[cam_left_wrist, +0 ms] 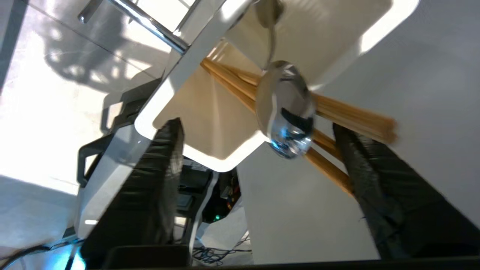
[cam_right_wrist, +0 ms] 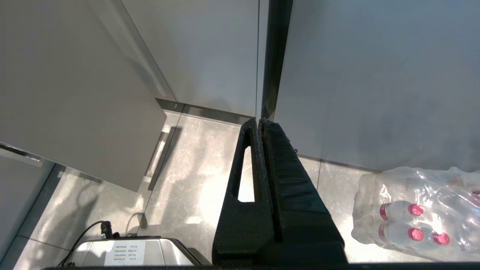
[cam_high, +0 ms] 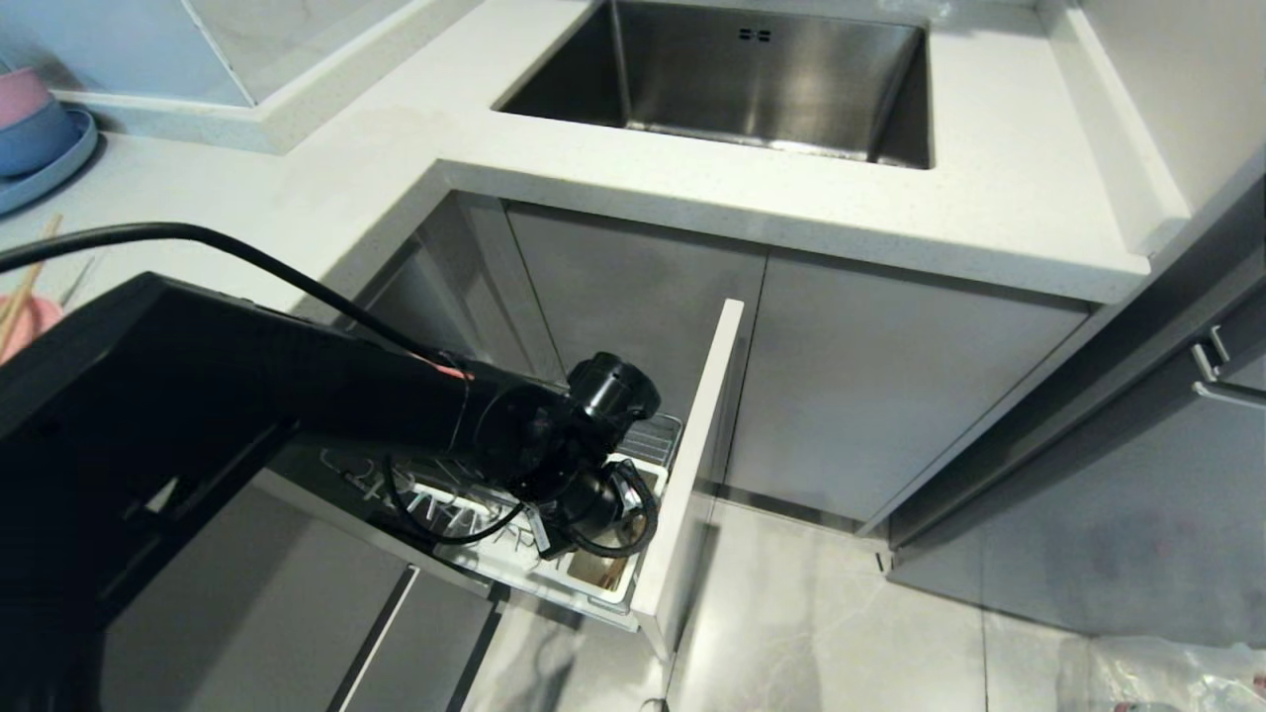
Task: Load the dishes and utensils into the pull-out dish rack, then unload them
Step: Take the spoon out of the cupboard
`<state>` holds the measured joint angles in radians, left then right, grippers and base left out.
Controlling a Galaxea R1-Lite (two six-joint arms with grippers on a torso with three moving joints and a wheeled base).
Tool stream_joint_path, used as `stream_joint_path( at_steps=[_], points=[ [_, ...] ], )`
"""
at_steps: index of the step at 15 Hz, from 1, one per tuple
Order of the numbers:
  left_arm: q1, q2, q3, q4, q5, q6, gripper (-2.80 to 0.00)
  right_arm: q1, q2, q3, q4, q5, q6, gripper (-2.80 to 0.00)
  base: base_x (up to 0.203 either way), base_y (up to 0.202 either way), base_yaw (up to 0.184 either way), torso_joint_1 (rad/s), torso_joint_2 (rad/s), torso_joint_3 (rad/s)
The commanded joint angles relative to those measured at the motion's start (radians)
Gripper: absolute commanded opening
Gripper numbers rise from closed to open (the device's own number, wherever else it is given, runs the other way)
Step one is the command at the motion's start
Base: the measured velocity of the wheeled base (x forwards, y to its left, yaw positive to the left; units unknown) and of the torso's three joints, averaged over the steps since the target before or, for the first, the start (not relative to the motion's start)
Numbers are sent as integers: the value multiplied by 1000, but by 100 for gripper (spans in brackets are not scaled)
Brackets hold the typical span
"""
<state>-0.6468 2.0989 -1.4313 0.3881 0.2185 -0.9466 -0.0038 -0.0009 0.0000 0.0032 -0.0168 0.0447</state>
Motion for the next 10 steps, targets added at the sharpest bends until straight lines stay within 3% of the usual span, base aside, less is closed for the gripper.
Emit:
stream_joint_path(
  at_steps=[1, 10],
  points=[
    [3, 18, -3, 3, 4, -8, 0, 0, 1, 2, 0, 0, 0, -280, 0, 0, 0, 0, 0, 0],
    [13, 50, -5, 11, 13, -9, 0, 1, 1, 2, 0, 0, 0, -280, 0, 0, 0, 0, 0, 0]
  ],
)
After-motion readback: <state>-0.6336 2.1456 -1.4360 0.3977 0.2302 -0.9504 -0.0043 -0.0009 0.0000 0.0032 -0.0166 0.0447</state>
